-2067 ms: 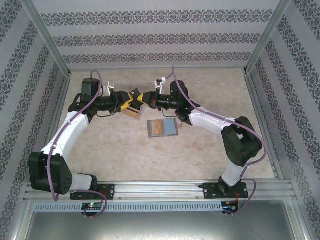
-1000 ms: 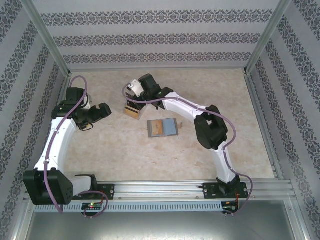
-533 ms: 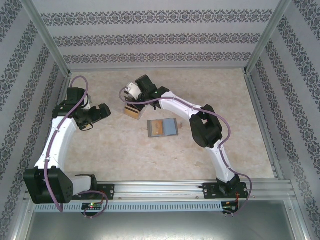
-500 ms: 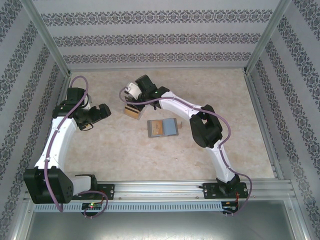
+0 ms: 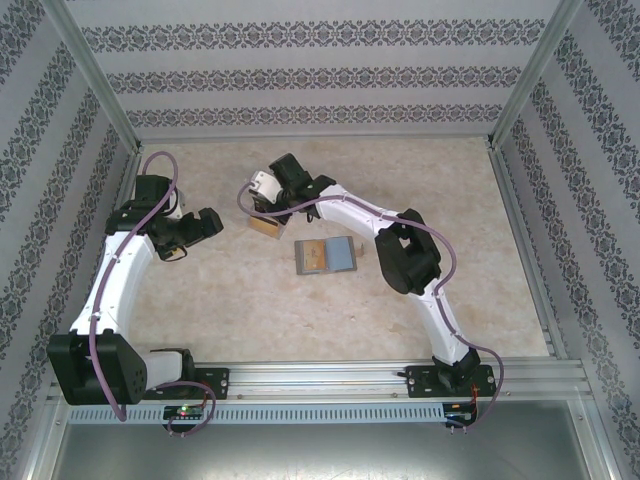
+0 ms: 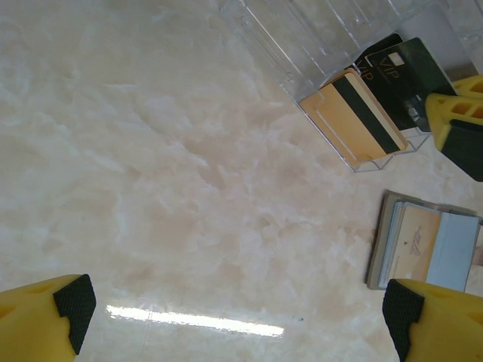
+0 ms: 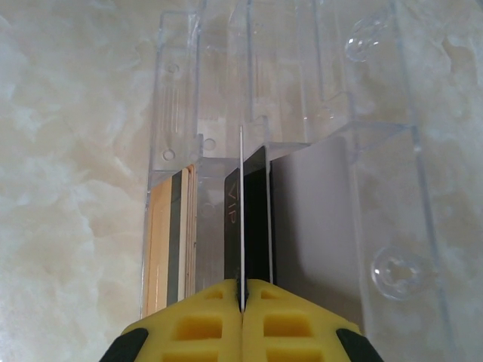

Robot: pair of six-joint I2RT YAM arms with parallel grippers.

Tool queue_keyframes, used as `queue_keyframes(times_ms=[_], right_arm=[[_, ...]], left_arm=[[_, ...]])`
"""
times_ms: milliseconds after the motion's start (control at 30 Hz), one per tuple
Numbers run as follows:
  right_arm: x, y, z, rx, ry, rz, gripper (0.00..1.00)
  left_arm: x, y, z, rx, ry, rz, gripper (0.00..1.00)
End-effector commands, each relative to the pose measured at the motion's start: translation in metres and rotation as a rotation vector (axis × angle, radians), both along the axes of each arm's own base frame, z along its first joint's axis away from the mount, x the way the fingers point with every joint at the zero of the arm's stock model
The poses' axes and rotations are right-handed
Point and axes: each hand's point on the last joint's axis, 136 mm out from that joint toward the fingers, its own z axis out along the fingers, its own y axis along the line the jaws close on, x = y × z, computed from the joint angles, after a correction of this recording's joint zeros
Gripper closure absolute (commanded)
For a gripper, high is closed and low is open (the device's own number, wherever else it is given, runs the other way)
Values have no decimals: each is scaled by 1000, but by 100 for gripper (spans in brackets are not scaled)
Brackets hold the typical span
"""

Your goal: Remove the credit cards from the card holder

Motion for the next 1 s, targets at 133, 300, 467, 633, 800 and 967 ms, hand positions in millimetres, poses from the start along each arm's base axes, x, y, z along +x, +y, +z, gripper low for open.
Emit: queue_keyframes(times_ms=[133,300,467,633,800,967], right_arm=[[5,4,2,-28,-30,2,87],[5,4,16,8,-28,-26,78],[-3,5,42,79,-7,-50,76],[-21,-3,76,187,54,-124,69],[-43,-36,85,259,169,-331,53],[-79,-84,55,250,339,-592,36]], left_arm=[[-1,-1,-3,-13,1,-22,0],[-1,-1,-2,-15,-1,-25,0],[-1,-2,-2,-19,-4,-30,0],[-1,-4,-1,-26,-7,-34,0],[0,-7,-1,-47,-7,-41,0],[2,-15,-3,-88,-2,-61,0]])
